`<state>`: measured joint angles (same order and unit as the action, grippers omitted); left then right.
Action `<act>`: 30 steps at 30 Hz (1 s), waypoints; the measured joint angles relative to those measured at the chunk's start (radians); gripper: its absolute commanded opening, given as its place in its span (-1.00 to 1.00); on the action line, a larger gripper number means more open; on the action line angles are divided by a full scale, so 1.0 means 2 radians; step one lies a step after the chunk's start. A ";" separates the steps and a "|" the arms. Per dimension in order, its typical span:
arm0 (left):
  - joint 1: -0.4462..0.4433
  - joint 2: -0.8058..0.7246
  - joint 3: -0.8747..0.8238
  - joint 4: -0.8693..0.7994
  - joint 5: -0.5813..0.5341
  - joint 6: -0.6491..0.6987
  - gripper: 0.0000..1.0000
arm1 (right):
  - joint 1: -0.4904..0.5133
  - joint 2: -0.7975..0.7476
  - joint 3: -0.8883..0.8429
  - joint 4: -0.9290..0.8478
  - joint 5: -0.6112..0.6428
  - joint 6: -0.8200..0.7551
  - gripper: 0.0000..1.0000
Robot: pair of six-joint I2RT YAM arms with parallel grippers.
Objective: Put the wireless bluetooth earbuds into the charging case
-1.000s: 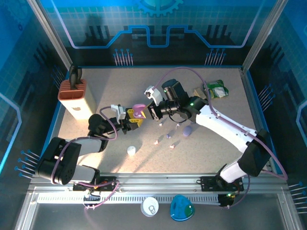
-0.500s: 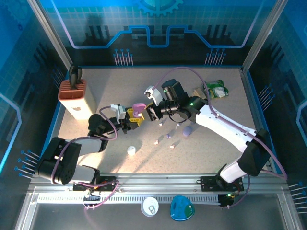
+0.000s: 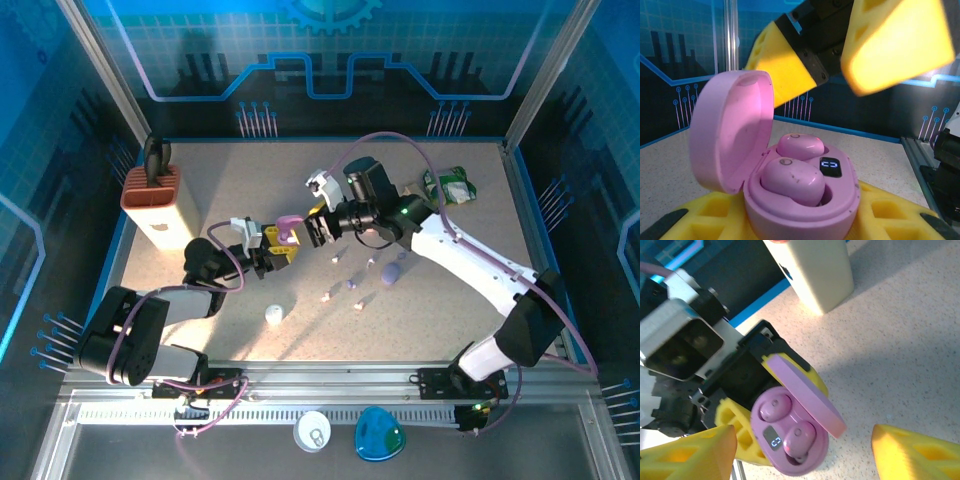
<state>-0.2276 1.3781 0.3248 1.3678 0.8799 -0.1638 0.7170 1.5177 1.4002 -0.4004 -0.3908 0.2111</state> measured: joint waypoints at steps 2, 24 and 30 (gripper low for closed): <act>0.000 0.000 0.000 0.000 0.000 0.000 -0.24 | 0.000 0.002 0.007 0.003 -0.011 -0.002 0.45; 0.000 0.000 0.000 0.000 -0.020 0.003 -0.24 | -0.010 -0.017 -0.053 0.058 -0.049 0.062 0.60; 0.000 -0.007 0.000 0.000 -0.036 0.007 -0.24 | -0.036 -0.021 -0.073 0.087 -0.068 0.160 0.58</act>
<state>-0.2276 1.3640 0.3244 1.3678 0.8074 -0.1501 0.6456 1.4754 1.2545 -0.2256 -0.5278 0.5308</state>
